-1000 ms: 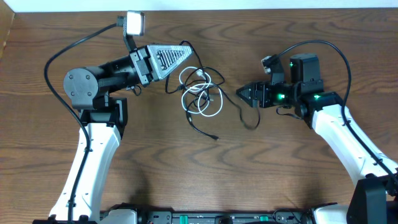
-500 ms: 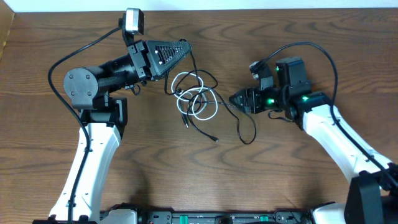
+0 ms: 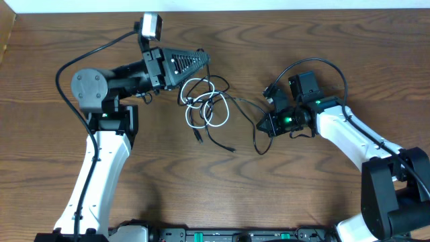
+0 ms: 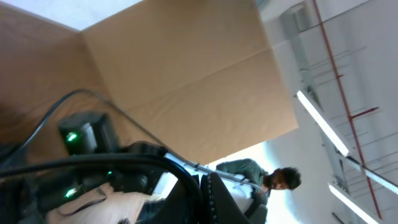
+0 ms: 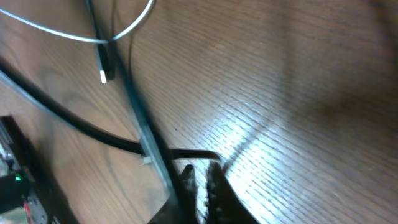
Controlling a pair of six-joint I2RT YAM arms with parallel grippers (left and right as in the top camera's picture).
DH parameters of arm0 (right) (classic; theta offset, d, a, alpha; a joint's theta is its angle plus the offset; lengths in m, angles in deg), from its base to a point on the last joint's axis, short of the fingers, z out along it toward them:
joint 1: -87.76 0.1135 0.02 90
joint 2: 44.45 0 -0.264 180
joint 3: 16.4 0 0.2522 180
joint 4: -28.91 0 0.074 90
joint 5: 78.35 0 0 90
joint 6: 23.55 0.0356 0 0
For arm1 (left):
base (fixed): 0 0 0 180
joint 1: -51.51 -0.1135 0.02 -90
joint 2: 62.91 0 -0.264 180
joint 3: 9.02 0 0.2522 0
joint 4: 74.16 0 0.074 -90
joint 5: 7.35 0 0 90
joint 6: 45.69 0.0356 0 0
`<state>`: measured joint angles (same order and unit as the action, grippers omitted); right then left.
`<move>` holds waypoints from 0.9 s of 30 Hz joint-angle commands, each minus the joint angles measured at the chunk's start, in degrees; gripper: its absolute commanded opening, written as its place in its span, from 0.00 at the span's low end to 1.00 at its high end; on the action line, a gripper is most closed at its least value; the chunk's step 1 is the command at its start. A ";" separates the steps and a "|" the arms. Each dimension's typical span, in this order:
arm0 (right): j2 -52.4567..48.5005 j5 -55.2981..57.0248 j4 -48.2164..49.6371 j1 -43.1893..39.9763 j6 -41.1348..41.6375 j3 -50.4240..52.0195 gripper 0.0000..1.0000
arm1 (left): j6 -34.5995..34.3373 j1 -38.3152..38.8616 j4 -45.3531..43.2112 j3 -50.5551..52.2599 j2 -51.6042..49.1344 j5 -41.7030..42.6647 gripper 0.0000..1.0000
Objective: Untangle cables
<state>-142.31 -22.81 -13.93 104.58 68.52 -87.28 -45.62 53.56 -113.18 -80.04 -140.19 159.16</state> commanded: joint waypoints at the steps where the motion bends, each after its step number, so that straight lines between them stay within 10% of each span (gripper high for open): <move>1: 1.77 3.52 -1.31 -0.79 -1.29 -2.80 0.01 | 16.02 0.07 7.63 -0.81 -1.66 6.01 0.07; 10: 11.50 5.81 -12.02 -7.02 1.25 -16.41 0.01 | 38.18 0.09 28.06 -0.70 -6.58 9.25 0.09; 27: 20.79 5.84 -15.93 -8.85 6.54 -38.99 0.01 | 44.72 0.09 28.76 0.57 -19.23 8.24 0.34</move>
<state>-123.17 -16.87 -30.00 96.87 73.67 -122.85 -3.92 53.56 -84.35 -80.02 -157.46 167.01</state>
